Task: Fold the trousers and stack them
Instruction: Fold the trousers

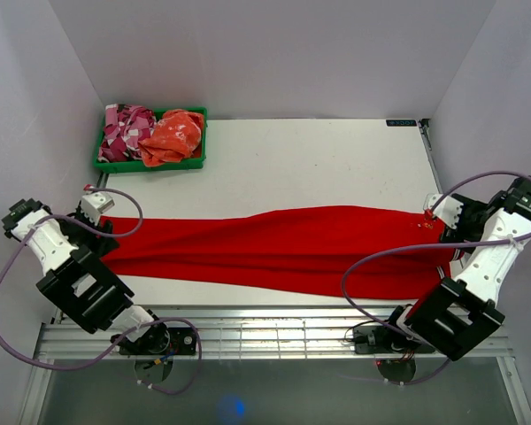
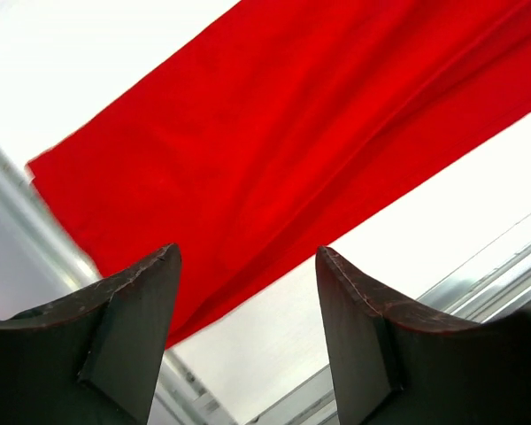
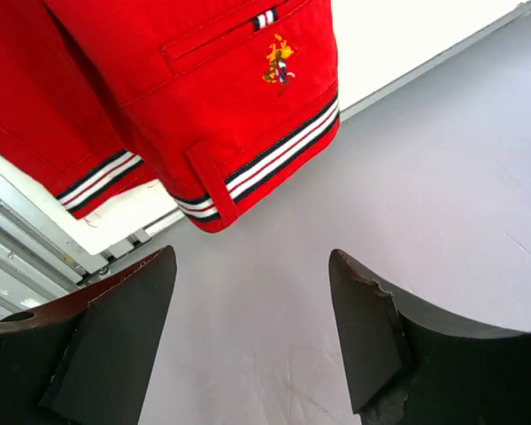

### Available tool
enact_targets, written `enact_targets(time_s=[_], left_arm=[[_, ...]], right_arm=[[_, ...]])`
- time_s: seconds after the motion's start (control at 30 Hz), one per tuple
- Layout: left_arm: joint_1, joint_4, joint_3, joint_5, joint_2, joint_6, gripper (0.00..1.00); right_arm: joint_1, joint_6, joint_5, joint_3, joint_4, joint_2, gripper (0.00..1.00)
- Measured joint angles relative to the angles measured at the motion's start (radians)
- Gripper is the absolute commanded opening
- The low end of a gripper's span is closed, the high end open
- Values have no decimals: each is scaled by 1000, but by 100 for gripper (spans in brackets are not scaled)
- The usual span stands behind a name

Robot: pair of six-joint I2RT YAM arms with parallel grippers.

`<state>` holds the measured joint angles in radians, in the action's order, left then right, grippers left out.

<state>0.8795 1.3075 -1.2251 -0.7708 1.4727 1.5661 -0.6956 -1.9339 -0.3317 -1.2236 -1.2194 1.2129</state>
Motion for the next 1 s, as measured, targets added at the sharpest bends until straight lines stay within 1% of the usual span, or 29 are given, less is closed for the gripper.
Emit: enact_targets(time_s=[0.07,0.2,0.27,0.37,0.43,0.47,0.5,0.57,0.6,0.7,0.87,0.93,1.0], left_arm=[[-51,9,21,-5,-23,-14,74],[-161,27,40,-24,-39,-68,75],[-185,28,39,-34,-42,-103,75],[-189,28,30,-39,-48,-140,75],[-189,28,19,-39,-56,-161,75],[-189,28,14,-37,-61,-175,75],[-189,28,8,-35,-65,-186,74],[-189,29,-6,-25,-71,-211,73],[-189,29,-15,-20,-71,-226,72],[-189,28,-43,5,-71,-272,67],[-189,28,-54,37,-84,-330,66],[-189,27,-44,51,-100,-338,66],[-189,28,-23,68,-116,-346,65]], right_arm=[[16,14,9,-16,11,15,75],[94,33,48,47,25,16,80],[137,45,69,99,47,6,80],[200,66,103,189,100,-22,79],[240,75,132,277,159,-50,69],[254,79,145,322,190,-64,62],[262,79,156,364,213,-75,44],[268,77,174,422,243,-89,26],[269,76,183,448,258,-100,9],[270,63,196,520,285,-187,8],[270,17,199,661,298,-484,8],[270,-10,208,744,312,-610,8],[270,-28,230,824,311,-682,8]])
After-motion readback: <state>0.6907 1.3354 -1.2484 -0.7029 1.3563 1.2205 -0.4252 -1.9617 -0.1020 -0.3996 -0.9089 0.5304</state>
